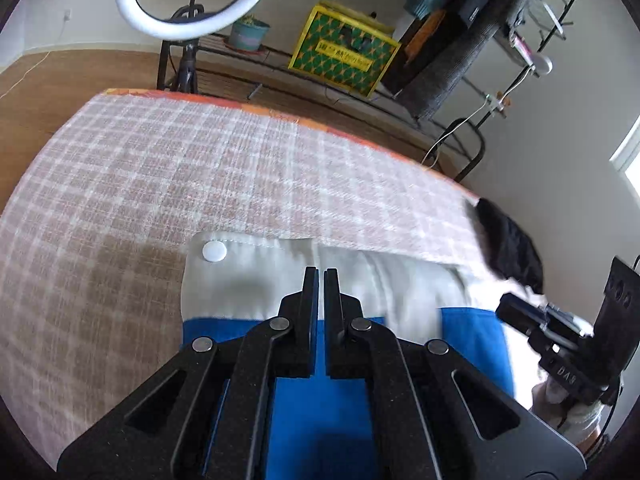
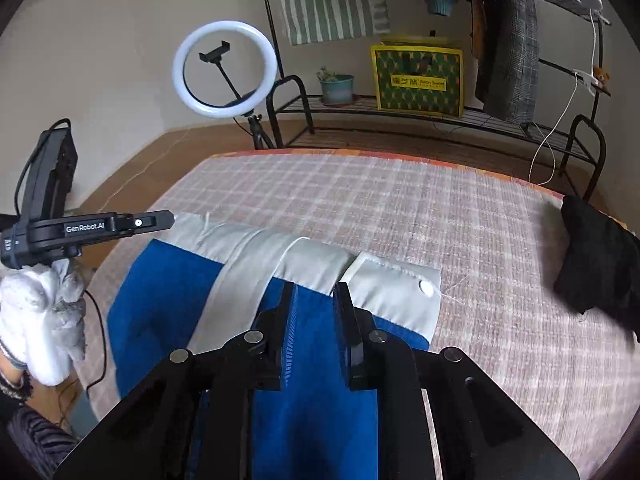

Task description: Fold large clothes

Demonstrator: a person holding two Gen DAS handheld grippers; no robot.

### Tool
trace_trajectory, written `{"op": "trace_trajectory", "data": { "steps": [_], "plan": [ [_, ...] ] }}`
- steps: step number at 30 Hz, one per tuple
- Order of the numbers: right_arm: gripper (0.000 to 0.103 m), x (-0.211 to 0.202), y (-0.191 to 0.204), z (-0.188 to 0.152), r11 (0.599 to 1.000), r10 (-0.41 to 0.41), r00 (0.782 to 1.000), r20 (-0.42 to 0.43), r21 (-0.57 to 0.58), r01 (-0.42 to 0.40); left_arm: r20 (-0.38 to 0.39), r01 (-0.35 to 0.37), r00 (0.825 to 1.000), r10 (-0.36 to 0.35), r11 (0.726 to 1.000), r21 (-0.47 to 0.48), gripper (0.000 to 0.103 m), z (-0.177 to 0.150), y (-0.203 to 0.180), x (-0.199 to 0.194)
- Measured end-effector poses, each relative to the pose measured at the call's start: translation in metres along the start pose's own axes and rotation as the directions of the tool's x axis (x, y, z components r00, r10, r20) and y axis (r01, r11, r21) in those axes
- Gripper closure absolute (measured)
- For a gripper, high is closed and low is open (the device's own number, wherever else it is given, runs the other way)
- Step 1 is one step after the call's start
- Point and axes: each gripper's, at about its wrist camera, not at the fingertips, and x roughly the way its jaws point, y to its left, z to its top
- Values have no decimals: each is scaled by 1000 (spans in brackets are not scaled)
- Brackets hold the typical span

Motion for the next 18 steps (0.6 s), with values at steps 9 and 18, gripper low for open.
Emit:
{"op": "trace_trajectory", "data": {
  "steps": [9, 18],
  "plan": [
    [87, 66, -39, -11, 998, -29, 994, -104, 52, 34, -15, -11, 1000, 11, 1000, 17, 100, -29, 33, 51],
    [86, 67, -25, -20, 987, -158, 976, -150, -61, 151, 1, -15, 1000, 15, 999, 43, 100, -23, 20, 21]
  ]
}}
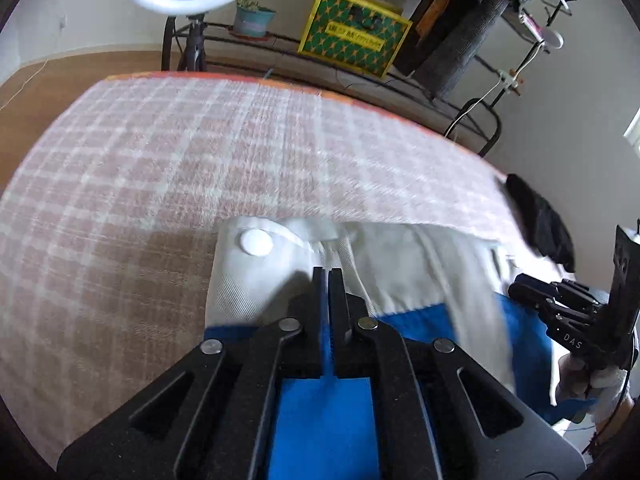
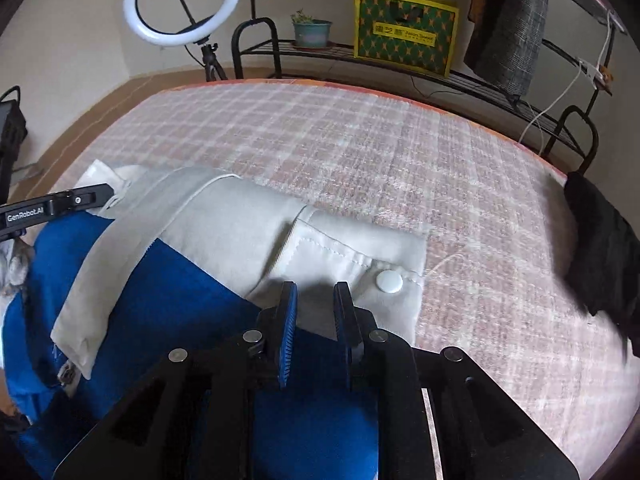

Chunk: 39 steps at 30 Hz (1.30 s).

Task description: Fold large clothes

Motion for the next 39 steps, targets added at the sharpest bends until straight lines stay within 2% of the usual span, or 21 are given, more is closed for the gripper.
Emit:
{"op": "trace_trajectory", "data": {
  "steps": [3, 5, 6, 7, 11, 14, 17, 19, 21, 23, 24, 25, 27, 28, 30, 31, 32, 34, 35, 37, 39],
  "plan": [
    [82, -42, -8, -7, 996, 77, 996, 44, 40, -79, 39, 46, 998, -45, 999, -22, 100, -4, -6, -41],
    [65, -75, -9, -16, 989, 140, 987, 80, 44, -144, 50, 73, 996, -72, 997, -21, 100, -14, -12, -70],
    [51, -90, -8, -23, 983, 172, 980, 100, 45, -177, 49, 86, 995, -85, 996, -13, 100, -21, -17, -81],
    [48, -106, -6, -31, 976, 208, 971, 121, 42, -215, 45, 104, 994, -104, 994, -9, 100, -28, -21, -92],
    [48, -141, 16, -67, 942, 336, 934, 124, -17, -336, 19, 185, 983, -185, 983, -11, 100, -69, -44, -122],
    [48, -143, 41, -83, 949, 307, 947, 91, -104, -298, -23, 234, 972, -234, 972, -10, 100, -100, -64, -124],
    [57, -133, 54, -88, 958, 263, 962, 66, -137, -253, -72, 265, 962, -265, 964, -3, 100, -122, -86, -113],
    [60, -129, 58, -87, 962, 231, 971, 70, -163, -217, -93, 304, 948, -305, 952, -29, 100, -134, -95, -102],
    [60, -123, 53, -81, 965, 222, 972, 74, -159, -208, -118, 353, 925, -361, 932, -85, 100, -143, -101, -87],
    [60, -114, 45, -74, 961, 257, 964, 62, -121, -248, -144, 384, 905, -401, 914, -130, 79, -151, -106, -70],
    [64, -109, 41, -70, 958, 272, 961, 55, -105, -265, -152, 395, 897, -415, 907, -143, 72, -154, -109, -62],
    [68, -104, 37, -67, 957, 282, 958, 47, -92, -277, -151, 394, 898, -414, 908, -145, 62, -158, -111, -56],
    [72, -95, 29, -64, 952, 303, 952, 30, -59, -301, -147, 373, 906, -397, 913, -166, 61, -164, -113, -41],
    [73, -91, 26, -63, 946, 321, 947, 22, -41, -320, -141, 372, 906, -400, 909, -191, 62, -167, -111, -35],
    [75, -84, 21, -61, 930, 367, 930, 6, -9, -367, -109, 392, 897, -429, 884, -255, 82, -174, -105, -25],
    [79, -82, 19, -61, 922, 386, 922, 2, 0, -386, -111, 396, 894, -435, 880, -261, 97, -176, -106, -21],
    [82, -80, 19, -61, 915, 404, 915, -1, 7, -404, -104, 386, 902, -418, 891, -239, 97, -178, -109, -20],
    [96, -76, 18, -60, 894, 447, 895, -6, 34, -446, -82, 379, 913, -400, 904, -198, 100, -180, -115, -26],
    [97, -73, 17, -59, 888, 457, 889, -8, 48, -457, -72, 376, 916, -394, 908, -183, 100, -181, -118, -30],
    [100, -67, 16, -56, 904, 425, 905, -4, 50, -425, -58, 367, 924, -379, 917, -155, 101, -184, -122, -36],
    [101, -58, 15, -54, 931, 361, 932, -5, 46, -361, -59, 357, 929, -366, 926, -123, 101, -188, -126, -39]
  ]
}}
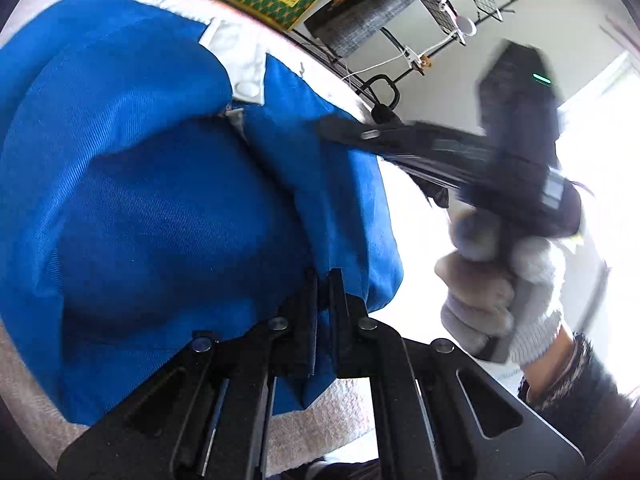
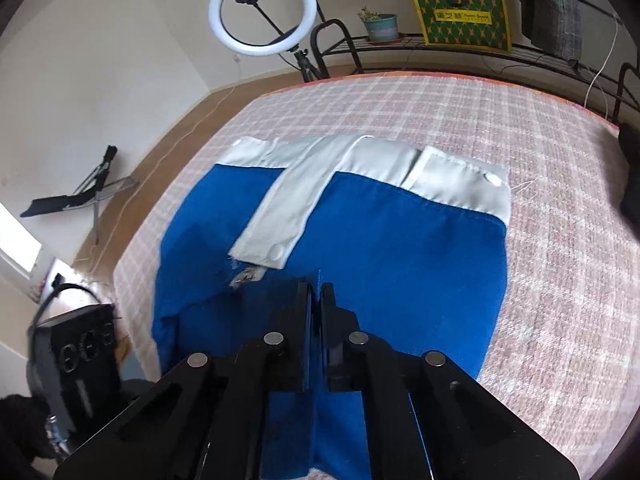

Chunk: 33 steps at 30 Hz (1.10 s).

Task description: Fold large clothes

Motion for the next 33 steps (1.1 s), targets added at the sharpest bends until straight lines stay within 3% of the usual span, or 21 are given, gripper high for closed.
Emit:
{"op": "trace_trajectory", "data": {
  "steps": [3, 6, 7, 10, 12, 14, 21, 28, 31, 33],
  "plan": [
    [101, 20, -1, -4, 994, -104, 994, -41, -23, 103, -23, -18, 1000, 19, 1000, 15, 101, 0, -1, 0],
    [98, 14, 16, -5, 981, -171, 985, -24, -100, 168, -50, -19, 999, 21, 999, 33, 101, 2, -4, -13],
    [92, 7, 18, -5, 980, -176, 984, -13, -99, 174, -50, -21, 998, 23, 999, 48, 101, 2, -6, -21],
    [92, -23, 17, -7, 987, -146, 988, 48, -53, 149, 5, -32, 999, 32, 995, 91, 101, 8, -5, -57],
    [92, -38, 22, -11, 985, -155, 984, 84, -59, 160, 50, -81, 996, 76, 990, 113, 101, 18, 5, -80],
    [92, -50, 31, -17, 990, -122, 987, 103, -61, 129, 81, -143, 988, 135, 985, 100, 101, 33, 20, -93],
    [92, -37, 78, -45, 992, -2, 999, 33, -125, 6, 103, -201, 974, 202, 979, -19, 101, 76, 74, -101],
    [92, 25, 129, -67, 981, 60, 994, -87, -179, -75, 37, -327, 944, 327, 945, 0, 101, 97, 114, -73],
    [92, 59, 138, -75, 981, 100, 983, -154, -152, -124, 8, -284, 959, 285, 956, -70, 101, 96, 138, -60],
    [92, 75, 146, -85, 975, 123, 971, -205, -160, -157, 5, -299, 954, 299, 954, -37, 100, 92, 137, -62]
  ]
}}
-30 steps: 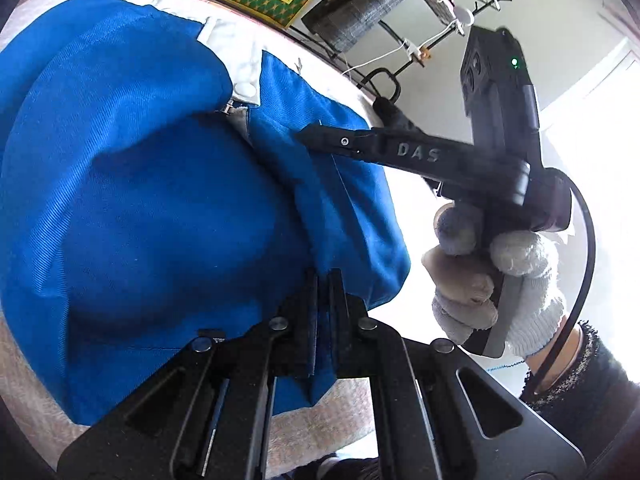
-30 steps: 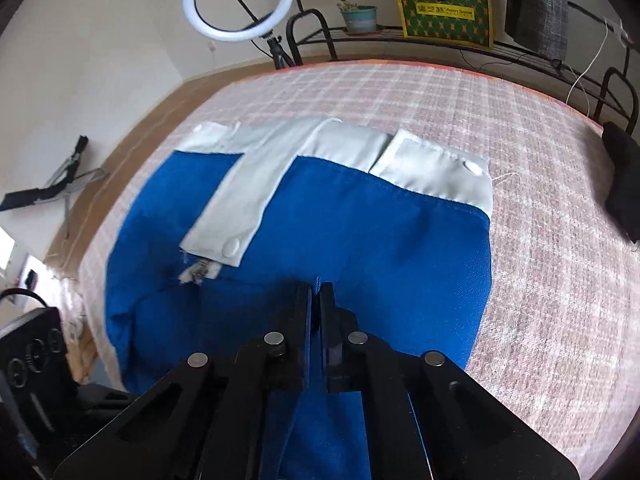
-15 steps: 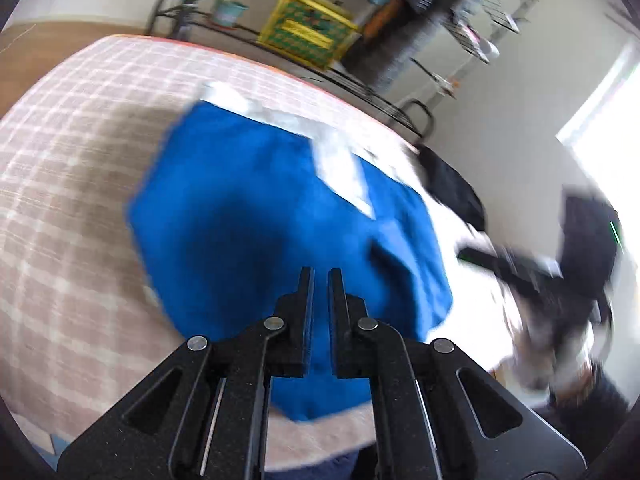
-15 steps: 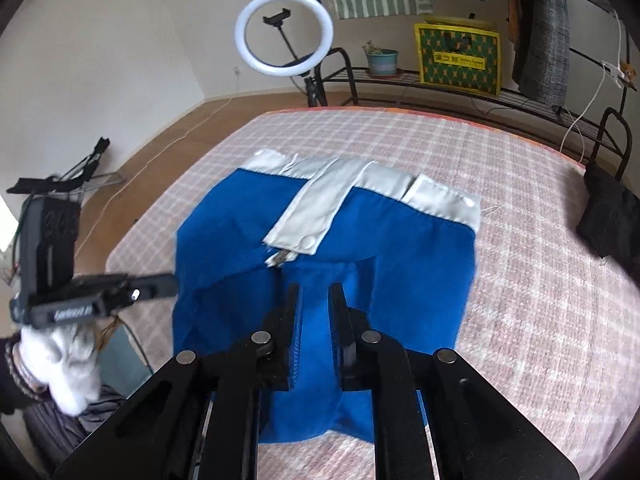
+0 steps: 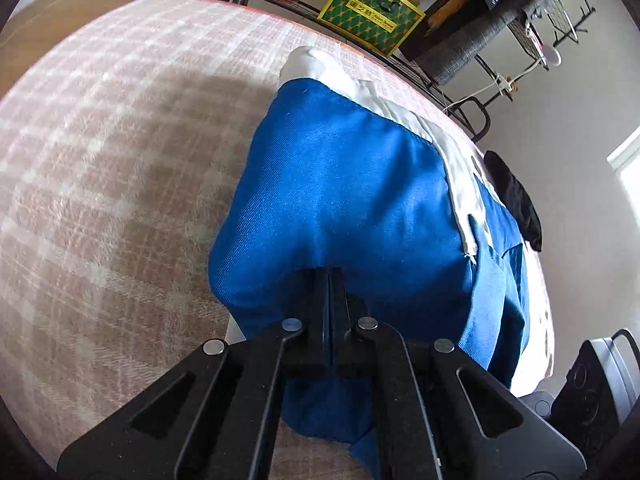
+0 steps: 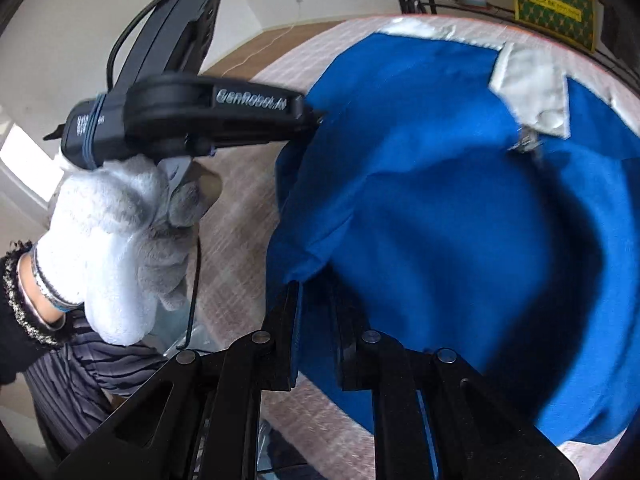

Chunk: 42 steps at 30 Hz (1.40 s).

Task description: Fold large clothes

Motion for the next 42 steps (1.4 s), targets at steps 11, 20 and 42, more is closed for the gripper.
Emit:
{"op": "trace_trajectory", "data": {
  "steps": [11, 20, 42],
  "plan": [
    [85, -117, -31, -10, 999, 38, 987, 157, -25, -34, 105, -59, 993, 50, 995, 84, 100, 40, -22, -40],
    [83, -121, -116, -1, 944, -292, 936, 198, 216, 249, 19, -115, 993, 114, 992, 57, 100, 66, 5, 23],
    [82, -106, -202, 51, 896, -293, 938, 187, 396, 201, 57, -129, 991, 121, 977, 170, 99, 97, -14, 48]
  ]
}}
